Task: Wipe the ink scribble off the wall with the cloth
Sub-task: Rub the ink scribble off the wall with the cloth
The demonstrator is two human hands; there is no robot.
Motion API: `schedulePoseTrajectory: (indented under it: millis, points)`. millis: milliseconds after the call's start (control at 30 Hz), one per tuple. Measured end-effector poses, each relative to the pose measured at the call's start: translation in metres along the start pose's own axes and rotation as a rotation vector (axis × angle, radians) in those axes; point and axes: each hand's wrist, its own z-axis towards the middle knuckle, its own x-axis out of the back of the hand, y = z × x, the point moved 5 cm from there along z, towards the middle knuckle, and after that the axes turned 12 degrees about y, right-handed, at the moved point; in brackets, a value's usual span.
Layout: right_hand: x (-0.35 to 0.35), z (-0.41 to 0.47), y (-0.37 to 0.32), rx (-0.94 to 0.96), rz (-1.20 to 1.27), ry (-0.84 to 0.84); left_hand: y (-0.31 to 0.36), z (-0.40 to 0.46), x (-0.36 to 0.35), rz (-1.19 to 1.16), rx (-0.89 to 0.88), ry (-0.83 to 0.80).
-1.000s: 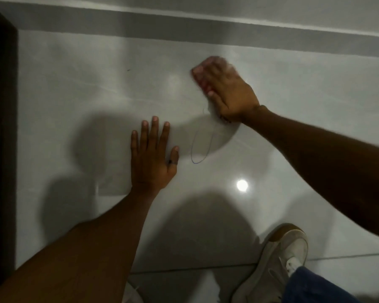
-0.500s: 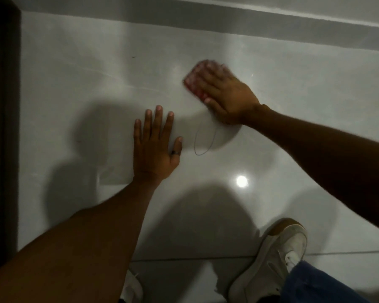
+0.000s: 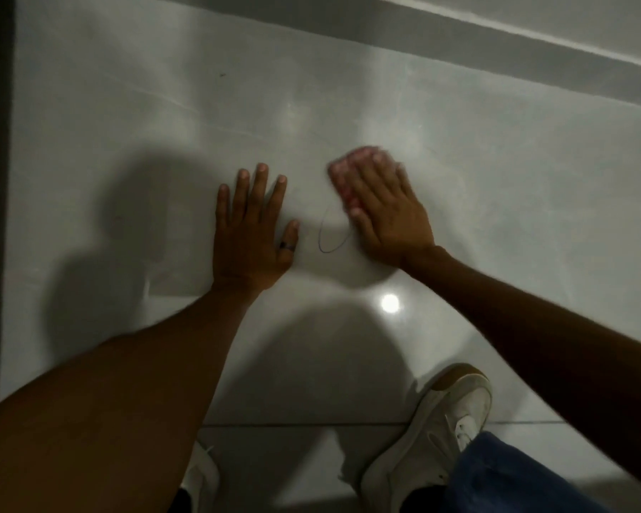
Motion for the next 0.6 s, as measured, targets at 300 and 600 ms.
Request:
schedulePoseTrajectory:
  millis: [300, 600]
  points:
    - [-0.010, -0.012, -0.051, -0.314, 0.063, 0.067, -0.001, 0.000, 0.002, -0.011, 0.003, 0.016]
    - [-0.021, -0.057, -0.089, -0.126, 0.127, 0.024, 0.002, 0.002, 0.006, -0.020, -0.007, -0.007]
